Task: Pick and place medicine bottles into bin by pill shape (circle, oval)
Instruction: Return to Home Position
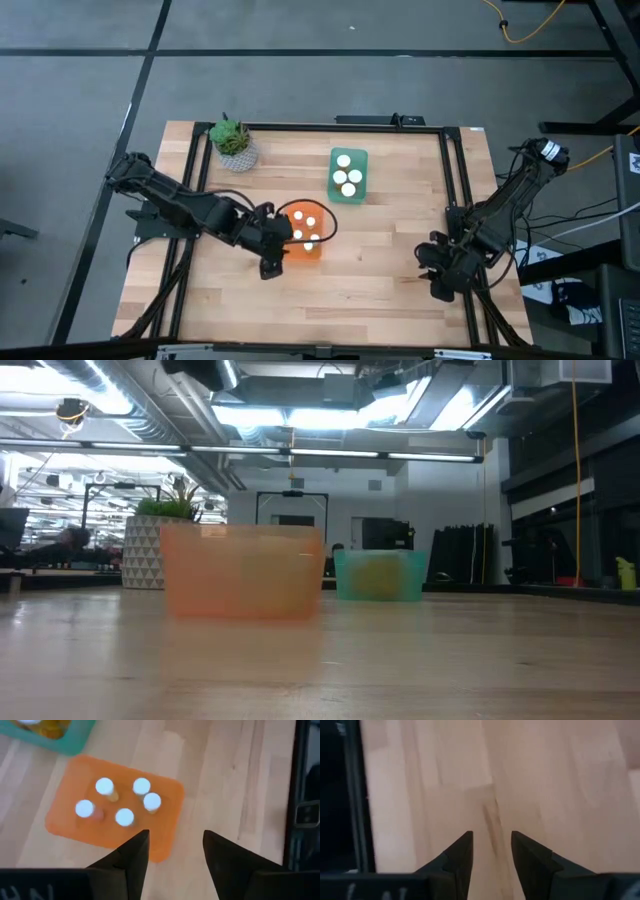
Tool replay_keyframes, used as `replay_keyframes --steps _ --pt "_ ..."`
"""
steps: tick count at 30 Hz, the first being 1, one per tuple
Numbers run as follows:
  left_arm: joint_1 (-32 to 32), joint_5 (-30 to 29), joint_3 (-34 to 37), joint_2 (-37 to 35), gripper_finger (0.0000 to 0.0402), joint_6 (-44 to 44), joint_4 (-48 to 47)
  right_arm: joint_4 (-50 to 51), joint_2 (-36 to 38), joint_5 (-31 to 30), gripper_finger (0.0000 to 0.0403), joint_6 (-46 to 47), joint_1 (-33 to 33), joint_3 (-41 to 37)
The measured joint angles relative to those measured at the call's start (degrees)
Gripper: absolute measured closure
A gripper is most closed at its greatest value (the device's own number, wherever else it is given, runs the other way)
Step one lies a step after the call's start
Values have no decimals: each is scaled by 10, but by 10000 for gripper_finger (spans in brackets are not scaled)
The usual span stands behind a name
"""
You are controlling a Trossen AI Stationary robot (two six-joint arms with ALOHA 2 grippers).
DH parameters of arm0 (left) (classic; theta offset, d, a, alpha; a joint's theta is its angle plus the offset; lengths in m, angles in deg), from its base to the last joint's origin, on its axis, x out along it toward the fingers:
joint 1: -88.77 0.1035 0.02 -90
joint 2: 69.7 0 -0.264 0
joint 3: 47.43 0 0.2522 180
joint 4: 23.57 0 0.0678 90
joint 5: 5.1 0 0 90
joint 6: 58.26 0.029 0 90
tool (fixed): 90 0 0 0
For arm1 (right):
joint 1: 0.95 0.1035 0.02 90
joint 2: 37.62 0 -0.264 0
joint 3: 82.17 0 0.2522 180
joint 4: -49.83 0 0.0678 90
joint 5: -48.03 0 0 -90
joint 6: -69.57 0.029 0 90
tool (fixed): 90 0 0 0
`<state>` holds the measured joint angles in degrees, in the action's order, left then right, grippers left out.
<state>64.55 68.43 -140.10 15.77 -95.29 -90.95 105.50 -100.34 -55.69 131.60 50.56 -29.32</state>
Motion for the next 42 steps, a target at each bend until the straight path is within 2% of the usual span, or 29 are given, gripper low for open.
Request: replay_keyframes --steps 4,8,14,17,20,23,28,33,38,42 --pt "-2 47 0 -3 223 29 -20 -22 14 20 268 -61 -16 20" --pt "-2 72 0 -33 223 33 -30 -21 43 38 268 -149 -43 77" --pt "-3 56 2 -148 223 94 -37 -18 117 36 268 -356 -68 177" --pt "-12 13 17 -223 223 115 -17 -22 170 -3 268 -421 -71 193" --pt "-23 -37 55 -297 223 149 24 -26 229 -70 268 -453 -72 177" --pt "-25 -49 115 -372 223 170 75 -26 289 -105 268 -452 -72 146" --pt "-25 -48 236 -493 223 213 217 -56 389 -110 268 -423 -72 86" --pt "-18 -23 355 -584 223 296 367 -117 474 -128 268 -443 -72 13" --pt "4 -19 443 -640 223 301 419 -146 532 -129 268 -461 -72 -49" --pt "26 -7 510 -671 223 299 466 -150 562 -137 268 -458 -72 -58"
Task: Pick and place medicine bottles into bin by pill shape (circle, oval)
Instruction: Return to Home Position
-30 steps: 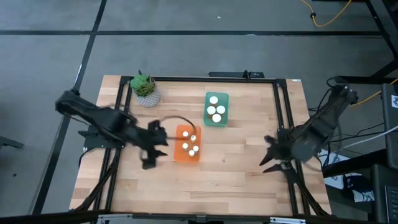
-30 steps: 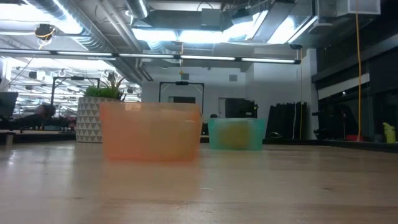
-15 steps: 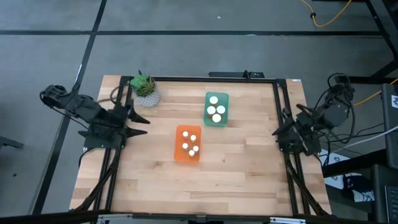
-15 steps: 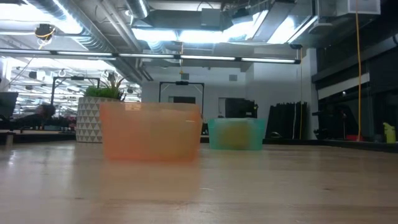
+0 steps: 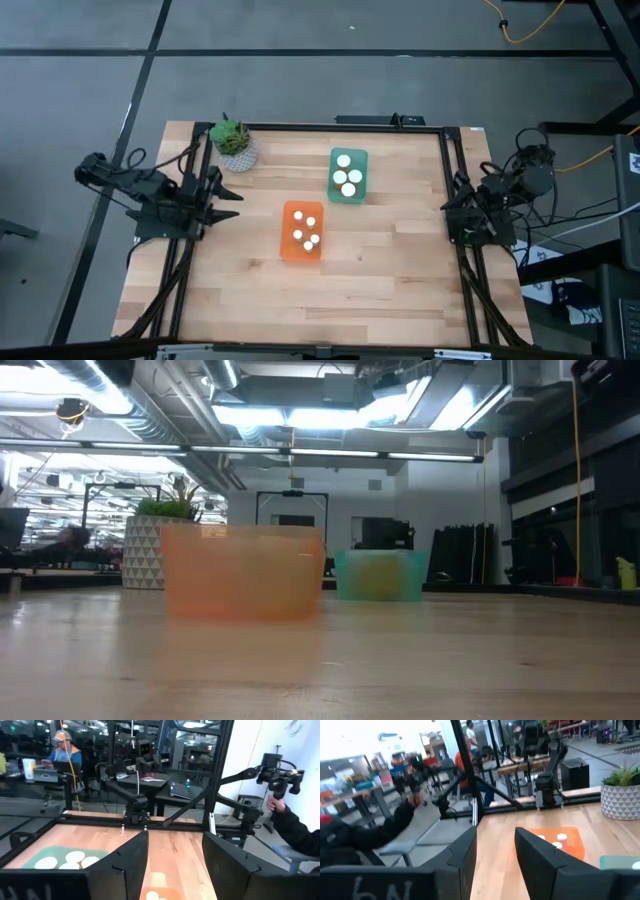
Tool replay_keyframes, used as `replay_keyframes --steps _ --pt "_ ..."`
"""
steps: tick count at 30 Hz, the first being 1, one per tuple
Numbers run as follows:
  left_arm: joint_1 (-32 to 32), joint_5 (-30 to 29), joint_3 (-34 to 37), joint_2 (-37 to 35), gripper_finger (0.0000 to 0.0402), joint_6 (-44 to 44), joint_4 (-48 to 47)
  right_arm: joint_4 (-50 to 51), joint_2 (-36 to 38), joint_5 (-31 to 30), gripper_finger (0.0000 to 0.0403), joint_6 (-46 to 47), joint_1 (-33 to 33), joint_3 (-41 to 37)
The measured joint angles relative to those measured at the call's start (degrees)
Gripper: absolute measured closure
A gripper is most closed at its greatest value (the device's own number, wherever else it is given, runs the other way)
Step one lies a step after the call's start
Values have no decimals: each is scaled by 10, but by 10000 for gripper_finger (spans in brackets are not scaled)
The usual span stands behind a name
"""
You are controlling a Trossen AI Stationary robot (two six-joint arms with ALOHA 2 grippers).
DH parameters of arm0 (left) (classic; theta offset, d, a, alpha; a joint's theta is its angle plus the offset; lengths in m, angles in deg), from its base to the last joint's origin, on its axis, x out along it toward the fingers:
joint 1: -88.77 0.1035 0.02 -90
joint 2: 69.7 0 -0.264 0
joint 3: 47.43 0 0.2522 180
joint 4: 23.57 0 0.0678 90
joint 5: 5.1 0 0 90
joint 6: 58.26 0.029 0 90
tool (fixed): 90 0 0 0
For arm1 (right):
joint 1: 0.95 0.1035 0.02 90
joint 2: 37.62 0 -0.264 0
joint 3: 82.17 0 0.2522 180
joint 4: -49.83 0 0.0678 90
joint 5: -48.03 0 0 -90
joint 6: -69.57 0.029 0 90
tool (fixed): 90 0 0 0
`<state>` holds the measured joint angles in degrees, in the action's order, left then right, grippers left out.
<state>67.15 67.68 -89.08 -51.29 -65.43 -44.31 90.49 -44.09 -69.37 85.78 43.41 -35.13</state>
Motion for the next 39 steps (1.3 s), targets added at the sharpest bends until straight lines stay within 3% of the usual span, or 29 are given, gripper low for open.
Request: replay_keyframes --steps 7,19,31,39 --pt "38 8 108 -36 223 0 76 10 18 0 268 -18 0 0" --pt "62 26 222 -38 223 -28 168 17 18 -15 268 -17 0 0" --pt "62 32 230 -38 223 -29 170 28 18 -21 268 -31 0 -31" --pt "62 32 230 -38 223 -28 165 -43 19 -104 268 -28 0 -69"
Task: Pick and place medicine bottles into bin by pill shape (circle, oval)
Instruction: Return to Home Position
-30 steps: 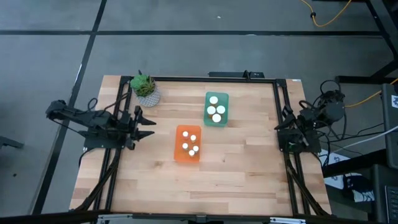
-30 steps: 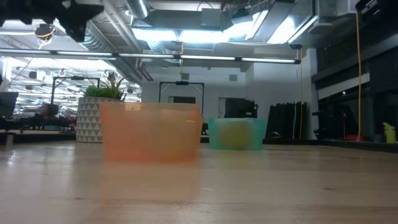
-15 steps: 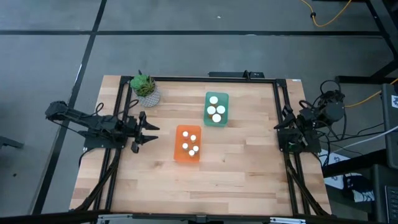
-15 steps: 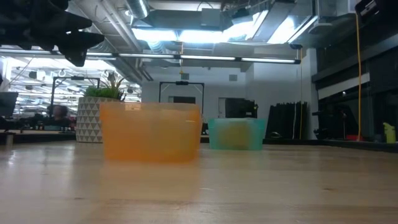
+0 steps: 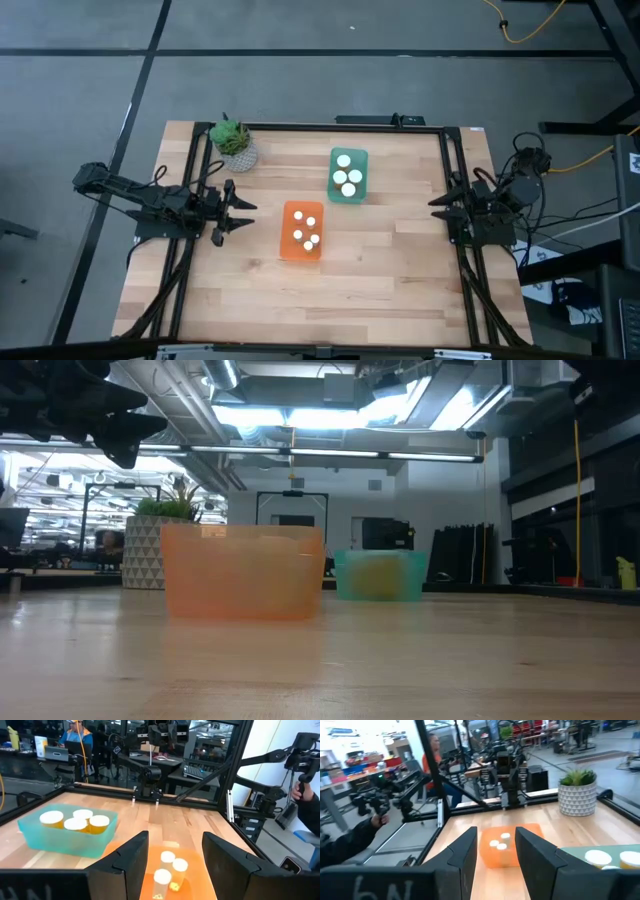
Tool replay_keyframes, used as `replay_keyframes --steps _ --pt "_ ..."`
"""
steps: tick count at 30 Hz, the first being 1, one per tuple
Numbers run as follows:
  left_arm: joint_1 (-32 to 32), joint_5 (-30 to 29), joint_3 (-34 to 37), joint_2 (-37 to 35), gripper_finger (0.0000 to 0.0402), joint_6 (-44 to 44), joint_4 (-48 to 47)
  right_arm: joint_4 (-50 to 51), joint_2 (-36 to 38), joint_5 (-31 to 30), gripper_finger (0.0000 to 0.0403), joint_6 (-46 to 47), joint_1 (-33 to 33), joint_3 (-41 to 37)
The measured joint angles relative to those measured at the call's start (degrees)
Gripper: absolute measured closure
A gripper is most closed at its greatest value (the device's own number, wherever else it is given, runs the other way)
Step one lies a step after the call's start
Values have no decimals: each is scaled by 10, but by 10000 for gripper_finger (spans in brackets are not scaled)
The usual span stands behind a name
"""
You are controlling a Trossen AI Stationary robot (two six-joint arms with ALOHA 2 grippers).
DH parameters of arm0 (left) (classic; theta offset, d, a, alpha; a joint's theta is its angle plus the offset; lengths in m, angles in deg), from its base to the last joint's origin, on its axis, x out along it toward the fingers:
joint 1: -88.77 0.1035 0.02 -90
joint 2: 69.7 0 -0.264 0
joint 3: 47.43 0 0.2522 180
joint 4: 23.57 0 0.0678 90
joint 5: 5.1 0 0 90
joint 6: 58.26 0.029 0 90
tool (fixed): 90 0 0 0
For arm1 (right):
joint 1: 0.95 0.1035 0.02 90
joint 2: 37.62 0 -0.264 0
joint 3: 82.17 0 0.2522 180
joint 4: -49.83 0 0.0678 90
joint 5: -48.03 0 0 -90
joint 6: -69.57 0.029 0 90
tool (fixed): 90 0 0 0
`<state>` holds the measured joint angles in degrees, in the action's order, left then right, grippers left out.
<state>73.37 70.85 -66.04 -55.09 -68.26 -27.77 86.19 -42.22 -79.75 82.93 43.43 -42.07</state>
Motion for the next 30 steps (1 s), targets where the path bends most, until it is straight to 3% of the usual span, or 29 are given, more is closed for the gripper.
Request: replay_keyframes --steps 13,21,30 --pt "0 0 0 0 223 17 -13 -167 0 -7 268 -76 0 -106" --pt "0 0 0 0 223 27 -14 -186 0 -5 268 -94 -8 -126" --pt "0 0 0 0 223 27 -14 -290 -1 96 268 -126 -75 -195"
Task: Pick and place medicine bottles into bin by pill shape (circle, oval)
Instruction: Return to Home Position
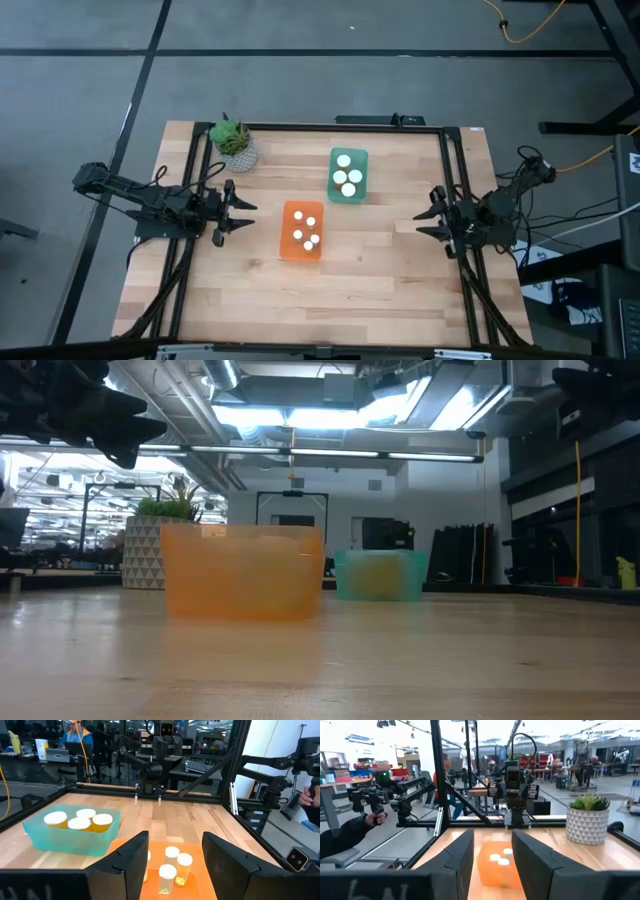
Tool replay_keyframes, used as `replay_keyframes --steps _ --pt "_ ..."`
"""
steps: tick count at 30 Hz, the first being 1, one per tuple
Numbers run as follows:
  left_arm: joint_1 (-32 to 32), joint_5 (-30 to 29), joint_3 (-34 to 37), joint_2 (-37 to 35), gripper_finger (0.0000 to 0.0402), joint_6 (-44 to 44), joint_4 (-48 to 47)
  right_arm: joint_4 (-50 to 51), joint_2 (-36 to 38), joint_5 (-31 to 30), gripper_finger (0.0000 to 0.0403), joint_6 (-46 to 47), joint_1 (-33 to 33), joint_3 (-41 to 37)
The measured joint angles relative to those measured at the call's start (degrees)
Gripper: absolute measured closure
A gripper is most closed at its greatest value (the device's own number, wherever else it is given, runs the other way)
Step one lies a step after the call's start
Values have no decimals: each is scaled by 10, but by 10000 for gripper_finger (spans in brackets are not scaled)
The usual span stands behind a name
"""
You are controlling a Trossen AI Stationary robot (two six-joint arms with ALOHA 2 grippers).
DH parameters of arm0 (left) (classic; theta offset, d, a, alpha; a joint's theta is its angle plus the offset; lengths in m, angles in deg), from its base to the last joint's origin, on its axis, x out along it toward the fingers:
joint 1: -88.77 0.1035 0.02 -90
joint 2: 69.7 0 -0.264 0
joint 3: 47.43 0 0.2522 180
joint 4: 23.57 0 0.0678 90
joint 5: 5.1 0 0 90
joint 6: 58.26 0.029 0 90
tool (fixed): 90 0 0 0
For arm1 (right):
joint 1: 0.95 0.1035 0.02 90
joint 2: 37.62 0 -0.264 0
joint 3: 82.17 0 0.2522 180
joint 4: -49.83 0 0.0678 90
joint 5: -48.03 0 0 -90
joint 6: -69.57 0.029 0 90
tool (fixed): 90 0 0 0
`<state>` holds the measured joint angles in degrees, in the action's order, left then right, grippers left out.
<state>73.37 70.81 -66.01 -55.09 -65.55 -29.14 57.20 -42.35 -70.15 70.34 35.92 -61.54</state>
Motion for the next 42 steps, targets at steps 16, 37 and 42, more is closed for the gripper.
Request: replay_keyframes --steps 16,37,42 --pt "0 0 0 0 223 0 0 36 0 118 268 29 -125 -17" --pt "0 0 0 0 223 5 0 21 0 133 268 -13 -149 -53" --pt "0 0 0 0 223 4 0 24 0 133 268 -11 -149 -53"
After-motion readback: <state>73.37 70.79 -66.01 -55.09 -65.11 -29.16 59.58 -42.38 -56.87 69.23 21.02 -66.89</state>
